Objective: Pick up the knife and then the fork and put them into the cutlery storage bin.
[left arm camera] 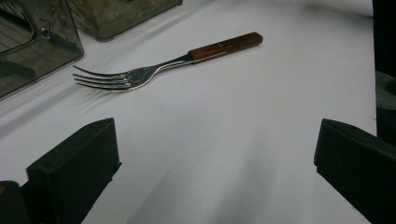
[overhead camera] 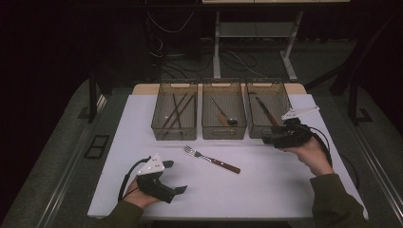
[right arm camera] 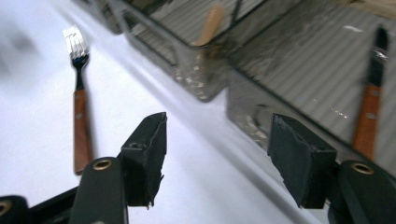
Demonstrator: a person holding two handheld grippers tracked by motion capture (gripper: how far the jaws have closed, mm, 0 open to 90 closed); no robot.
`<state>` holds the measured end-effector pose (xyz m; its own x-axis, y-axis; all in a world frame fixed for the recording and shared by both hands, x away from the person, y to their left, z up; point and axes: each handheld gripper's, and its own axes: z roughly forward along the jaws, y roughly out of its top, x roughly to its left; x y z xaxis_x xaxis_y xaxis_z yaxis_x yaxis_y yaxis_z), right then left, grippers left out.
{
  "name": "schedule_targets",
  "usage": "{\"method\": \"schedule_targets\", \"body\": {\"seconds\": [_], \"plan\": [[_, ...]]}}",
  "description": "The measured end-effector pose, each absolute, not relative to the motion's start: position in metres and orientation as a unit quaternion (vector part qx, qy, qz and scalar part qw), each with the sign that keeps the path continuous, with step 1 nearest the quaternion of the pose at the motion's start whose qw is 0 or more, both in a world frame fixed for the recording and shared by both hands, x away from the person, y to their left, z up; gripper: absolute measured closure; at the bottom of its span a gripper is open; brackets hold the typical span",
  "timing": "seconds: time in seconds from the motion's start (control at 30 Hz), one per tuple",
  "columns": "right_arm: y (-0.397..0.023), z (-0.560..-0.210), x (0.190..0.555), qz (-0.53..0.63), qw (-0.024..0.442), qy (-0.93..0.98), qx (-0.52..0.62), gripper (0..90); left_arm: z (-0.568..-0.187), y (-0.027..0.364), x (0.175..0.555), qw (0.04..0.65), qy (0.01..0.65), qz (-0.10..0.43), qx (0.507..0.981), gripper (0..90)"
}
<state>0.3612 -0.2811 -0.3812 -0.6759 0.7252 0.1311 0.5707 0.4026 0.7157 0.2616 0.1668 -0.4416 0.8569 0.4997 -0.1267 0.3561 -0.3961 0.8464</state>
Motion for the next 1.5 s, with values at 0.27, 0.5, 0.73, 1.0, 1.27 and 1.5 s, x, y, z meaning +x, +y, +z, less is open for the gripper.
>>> {"method": "schedule_targets", "body": {"seconds": [0.27,0.5,0.73,1.0,1.27,1.5], "plan": [[-0.254,-0.385,0.354,0.365,0.082,0.856,0.357,36.7,-0.442,0.166,0.262,0.486,0.255,0.072,0.833,0.0],[-0.226,-0.387,0.352,0.339,0.065,0.879,0.329,36.3,-0.444,0.162,0.265,0.485,0.249,0.076,0.835,0.0],[-0.202,-0.385,0.35,0.32,0.056,0.894,0.309,35.5,-0.445,0.159,0.269,0.479,0.244,0.077,0.84,0.0],[-0.175,-0.39,0.353,0.296,0.04,0.91,0.288,34.8,-0.445,0.159,0.268,0.476,0.246,0.077,0.841,0.0],[-0.15,-0.394,0.355,0.258,0.021,0.928,0.267,43.0,-0.445,0.159,0.268,0.474,0.247,0.078,0.842,0.0],[-0.128,-0.396,0.358,0.22,0.019,0.945,0.242,51.3,-0.445,0.159,0.267,0.474,0.247,0.078,0.842,0.0]]}}
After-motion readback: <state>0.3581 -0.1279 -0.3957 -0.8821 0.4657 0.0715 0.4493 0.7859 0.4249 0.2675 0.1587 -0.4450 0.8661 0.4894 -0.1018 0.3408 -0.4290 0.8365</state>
